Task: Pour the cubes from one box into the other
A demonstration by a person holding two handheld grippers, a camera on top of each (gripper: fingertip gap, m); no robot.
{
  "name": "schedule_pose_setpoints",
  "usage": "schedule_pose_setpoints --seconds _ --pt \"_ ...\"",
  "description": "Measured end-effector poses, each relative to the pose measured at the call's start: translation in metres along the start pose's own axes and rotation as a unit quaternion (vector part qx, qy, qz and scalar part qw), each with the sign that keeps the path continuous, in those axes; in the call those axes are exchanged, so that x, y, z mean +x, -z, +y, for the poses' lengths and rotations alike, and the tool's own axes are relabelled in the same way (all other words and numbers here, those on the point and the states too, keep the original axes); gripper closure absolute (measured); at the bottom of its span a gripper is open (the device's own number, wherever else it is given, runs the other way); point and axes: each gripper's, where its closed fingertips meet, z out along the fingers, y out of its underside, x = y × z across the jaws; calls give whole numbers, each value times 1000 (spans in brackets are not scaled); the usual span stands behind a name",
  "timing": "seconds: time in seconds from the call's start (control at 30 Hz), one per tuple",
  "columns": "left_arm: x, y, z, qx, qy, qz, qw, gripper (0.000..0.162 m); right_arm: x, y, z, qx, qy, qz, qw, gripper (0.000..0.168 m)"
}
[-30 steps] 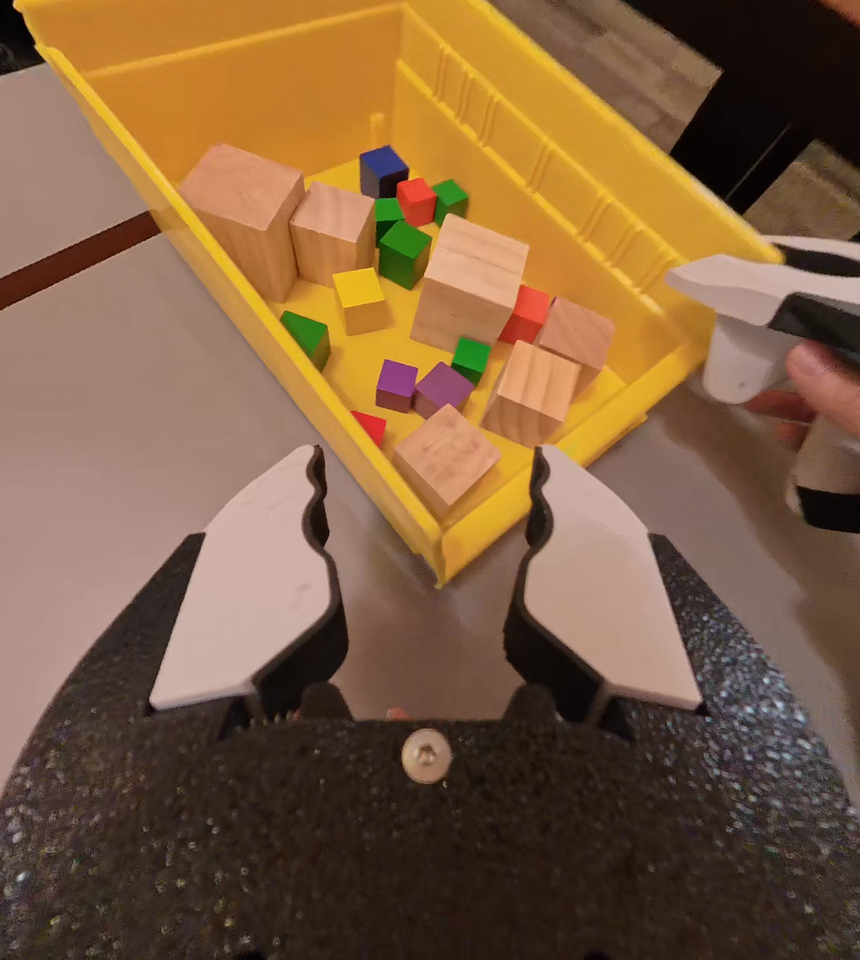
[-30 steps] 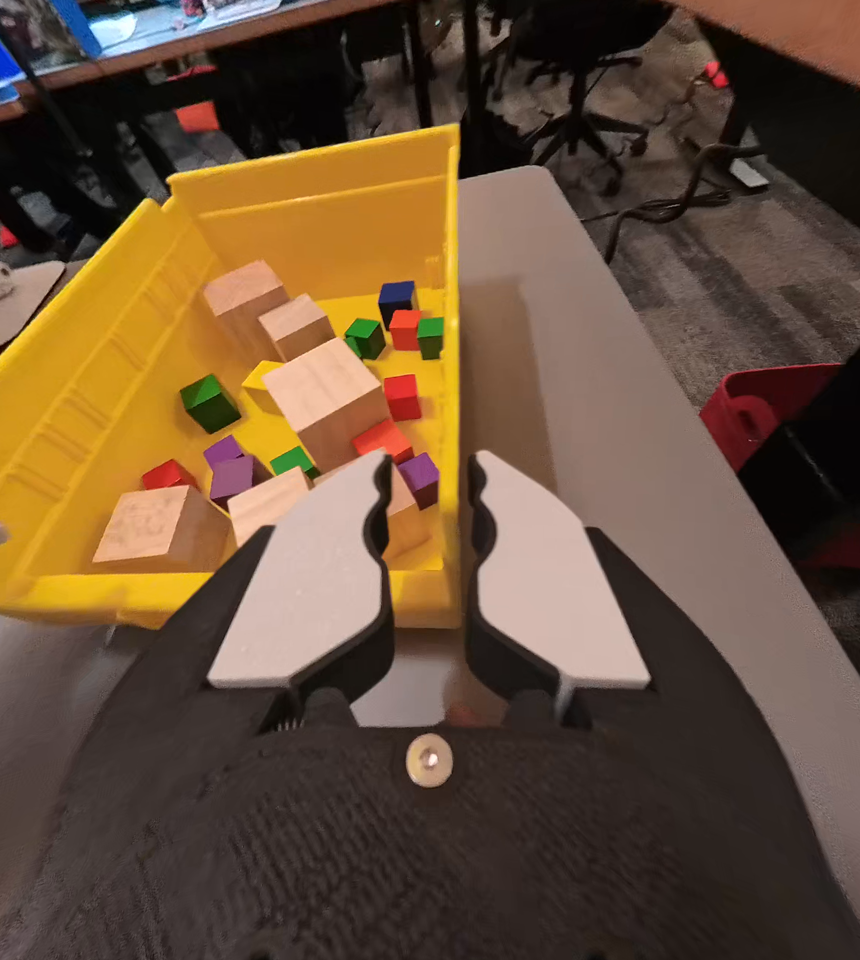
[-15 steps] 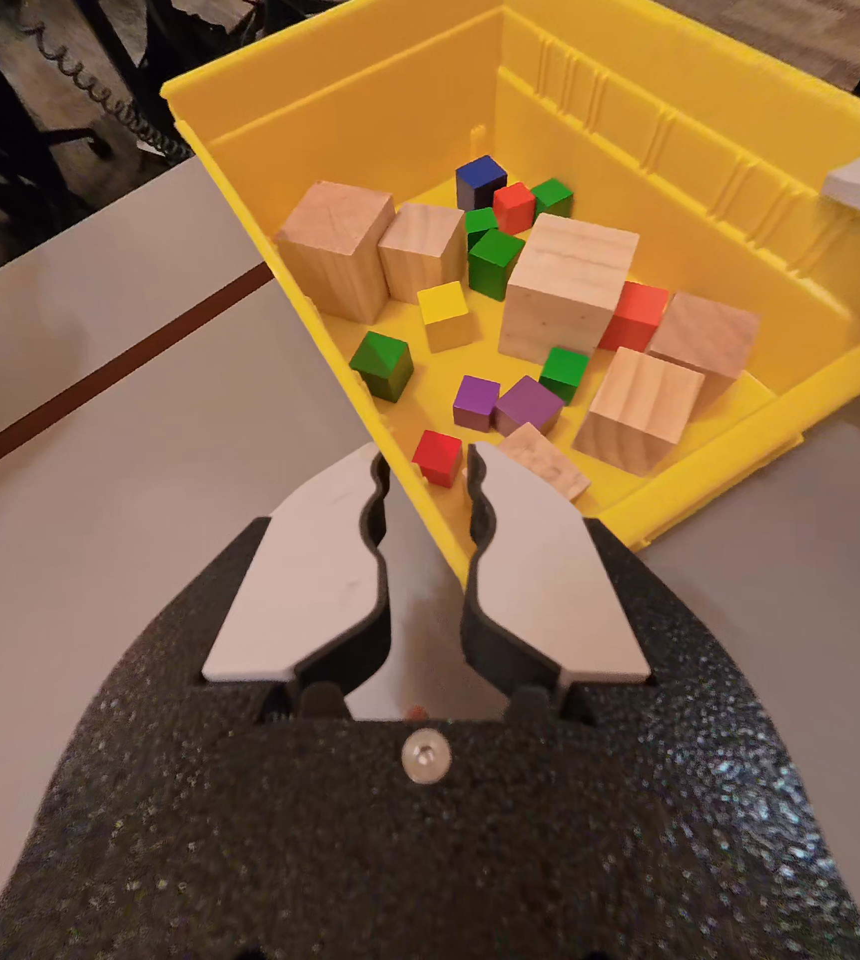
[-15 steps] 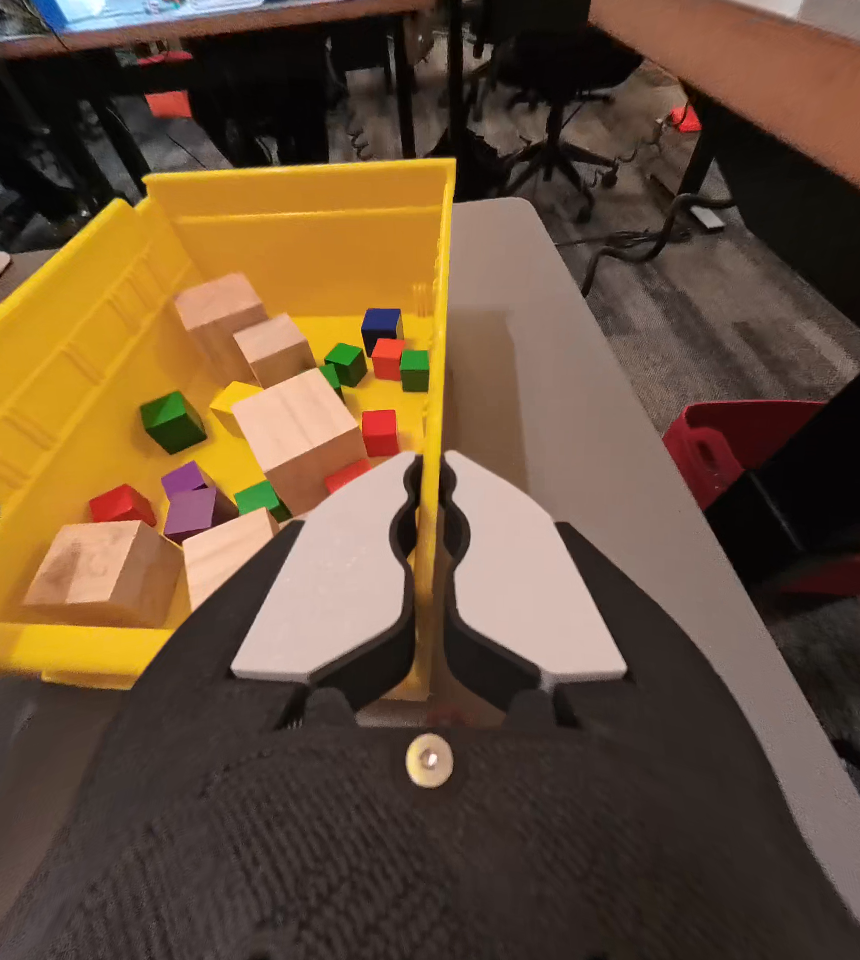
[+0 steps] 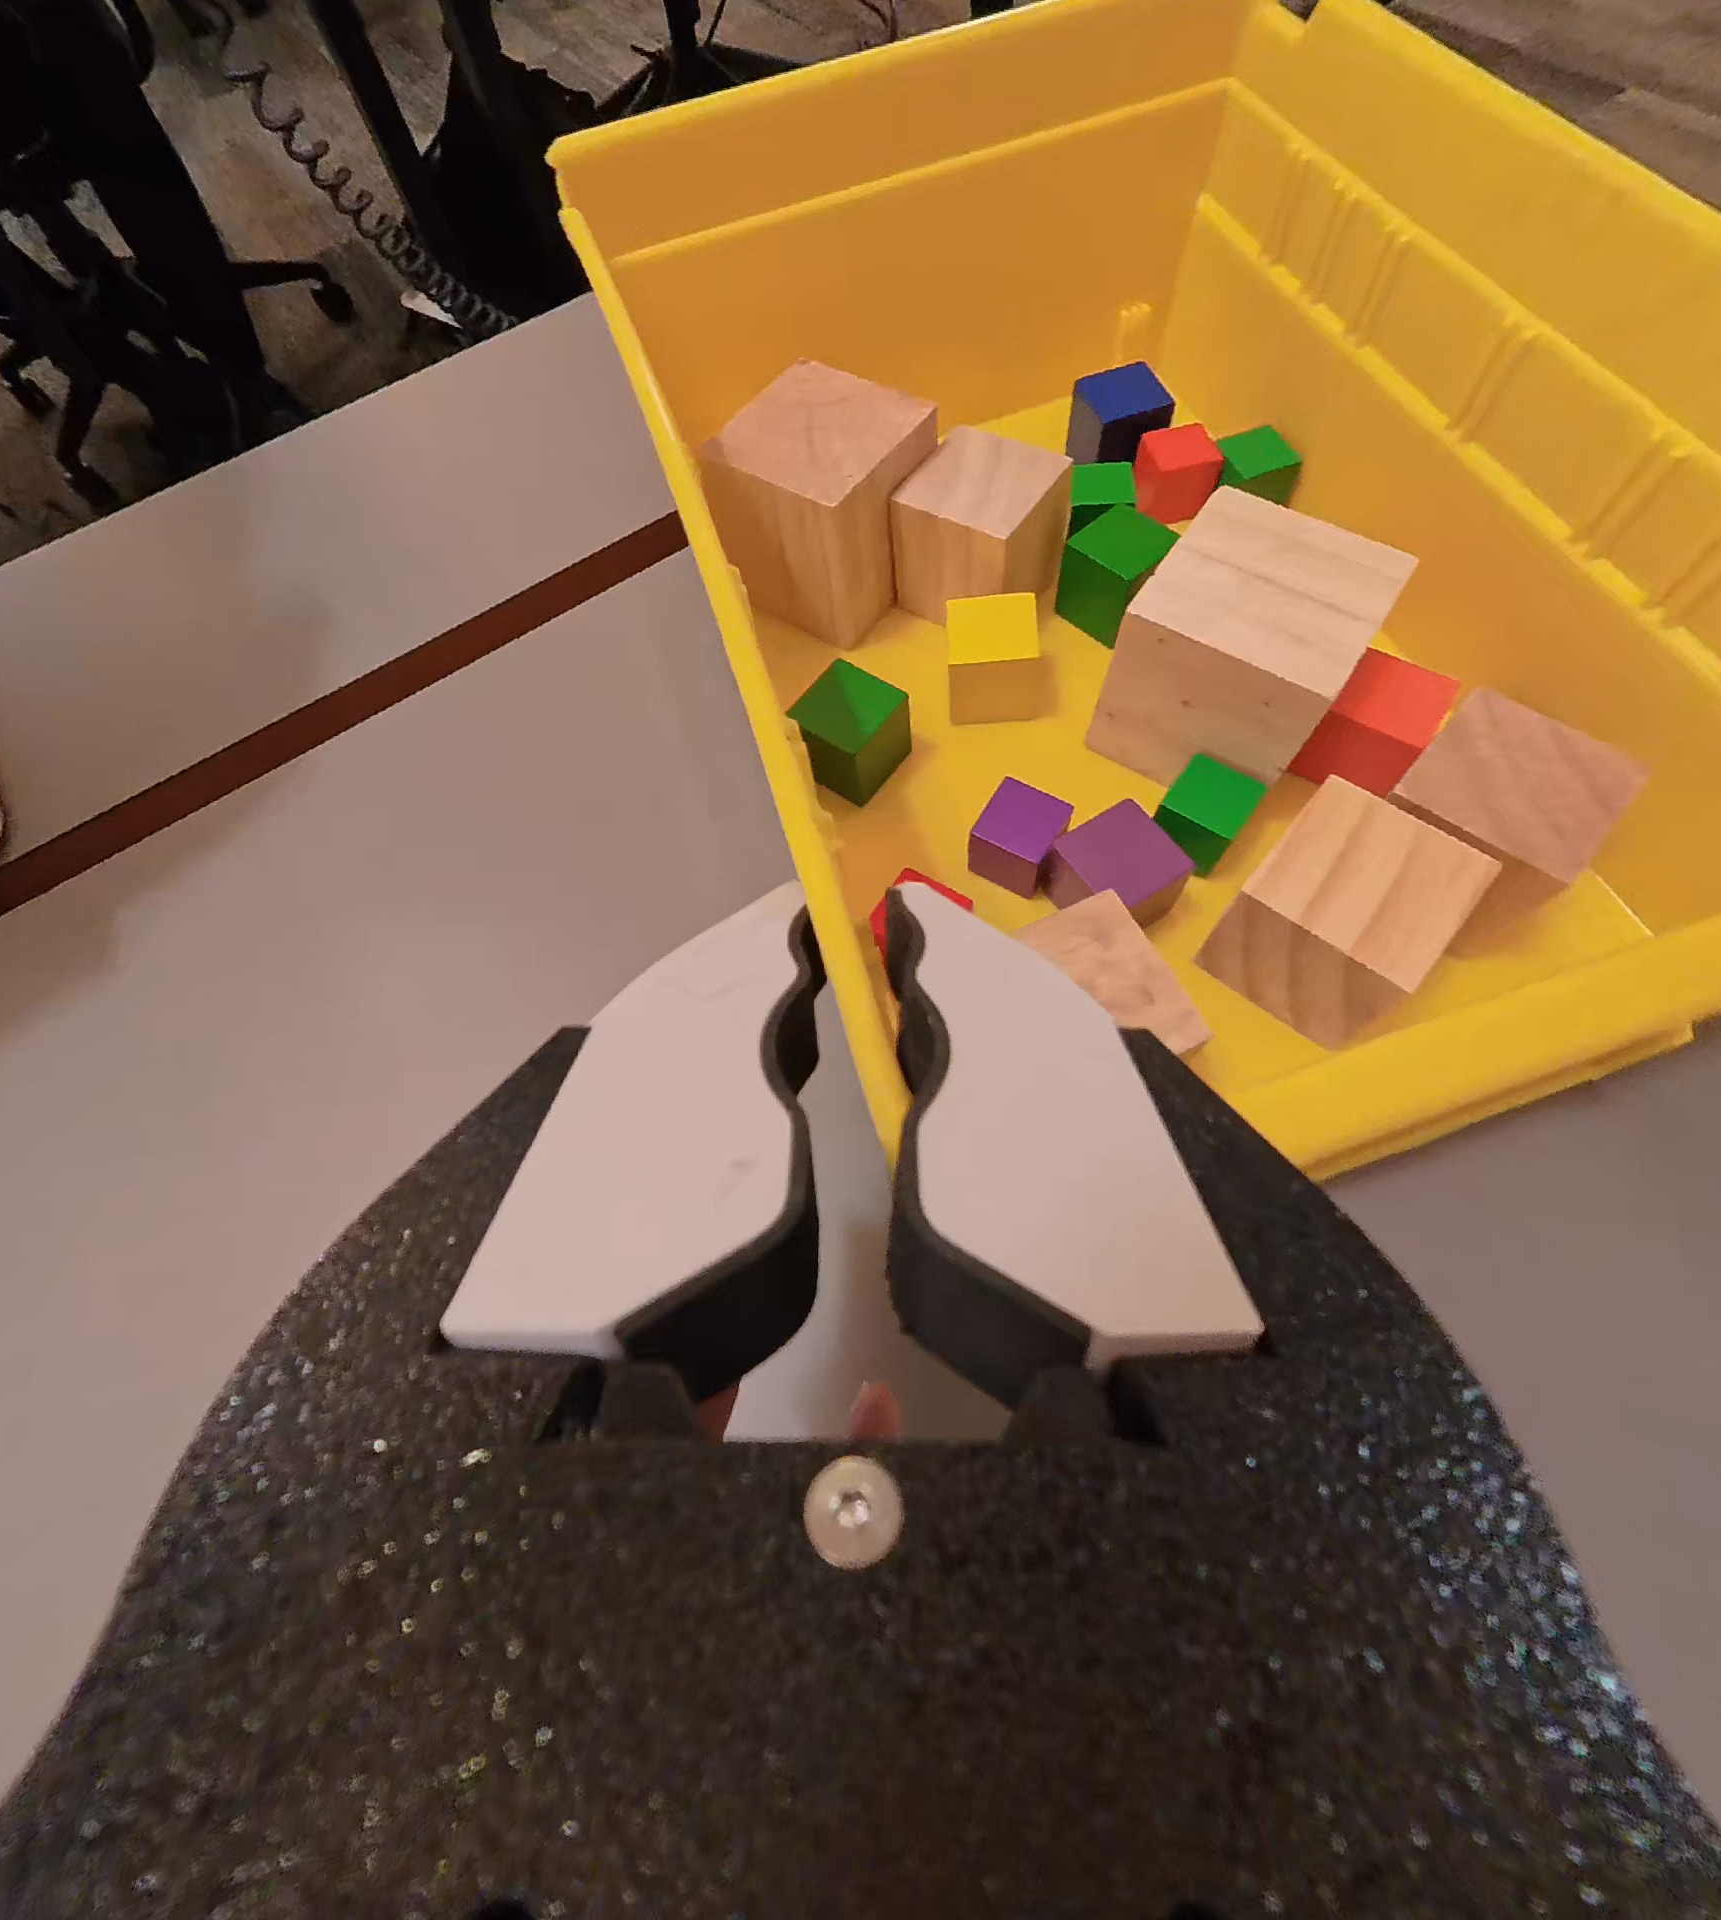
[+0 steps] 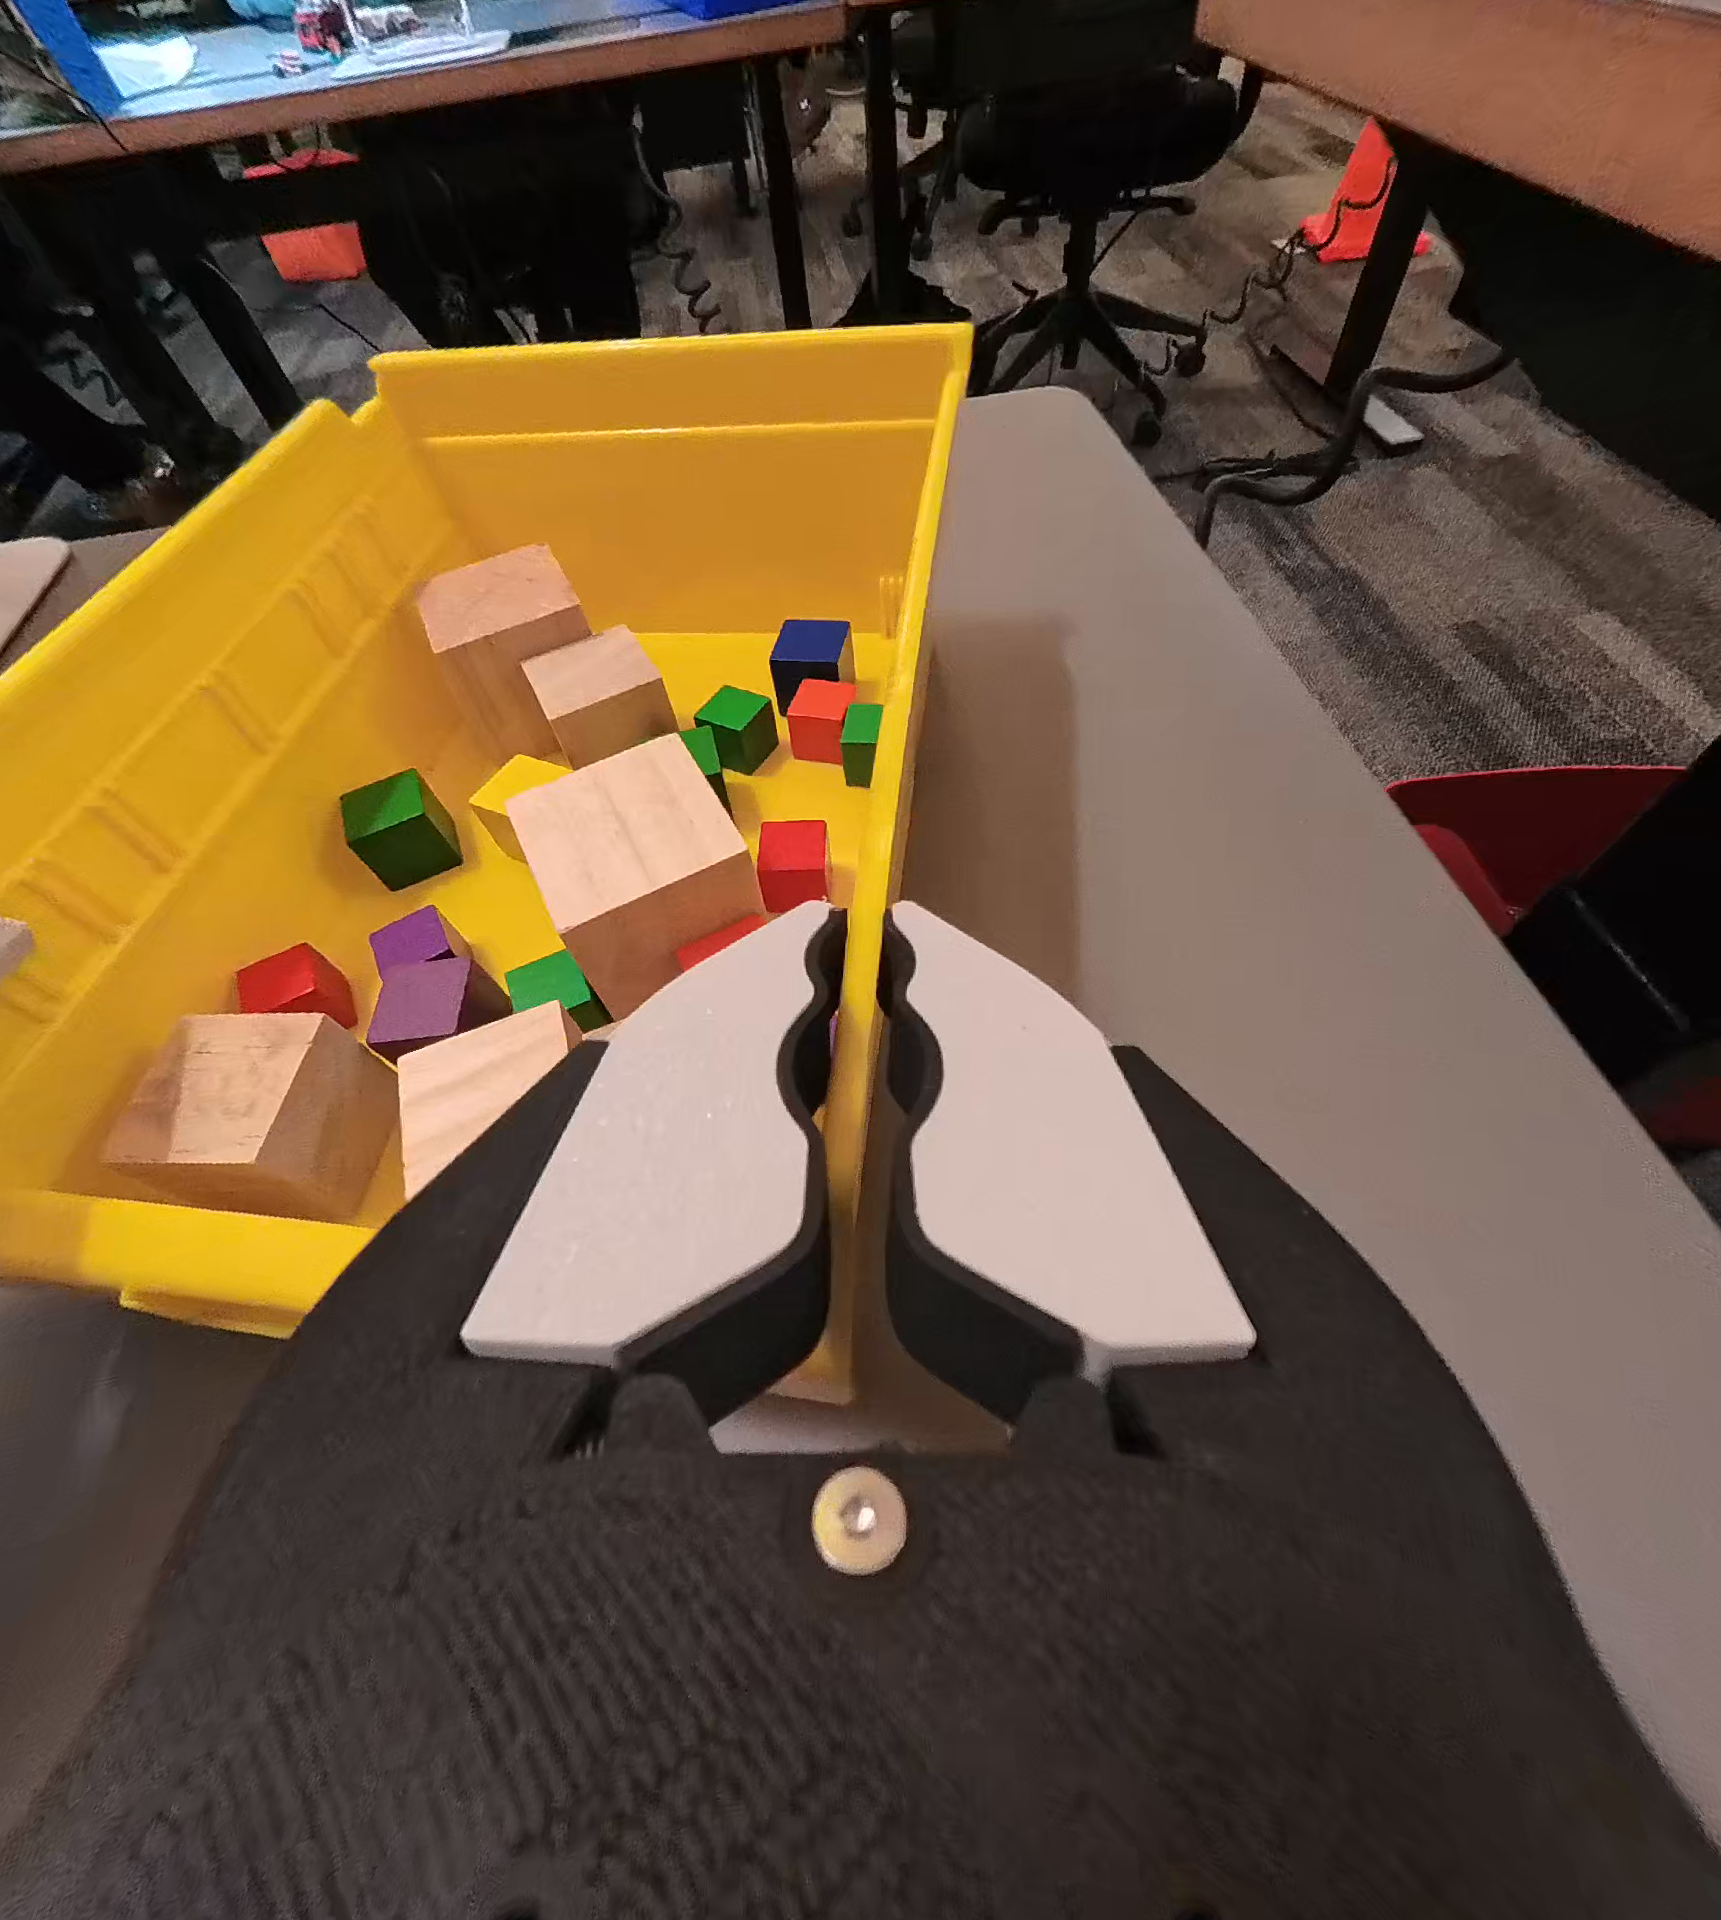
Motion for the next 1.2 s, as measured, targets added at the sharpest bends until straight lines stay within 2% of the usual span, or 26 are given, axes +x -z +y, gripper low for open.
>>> schedule_pose_setpoints --seconds 0.27,0.5,0.8,1.03,1.07,1.13,1.2 --pt "-26 22 16 -3 -19 -12 1000 156 -36 27 14 0 10 10 1000 160" --pt "-53 70 50 -2 -20 -10 1000 156 -89 64 34 6 21 -8 1000 158" --pt "-116 171 120 0 3 -37 999 156 -203 127 69 18 69 -114 991 149" --pt "-178 241 171 -2 49 -103 993 156 -297 144 84 -23 114 -231 966 142" --pt "-188 248 176 -1 56 -110 992 156 -310 145 83 -29 121 -251 960 140" --pt "-203 261 186 -1 68 -120 990 156 -331 147 67 -28 127 -276 952 124" --pt "-214 272 194 4 80 -123 989 156 -352 148 29 -2 117 -290 950 113"
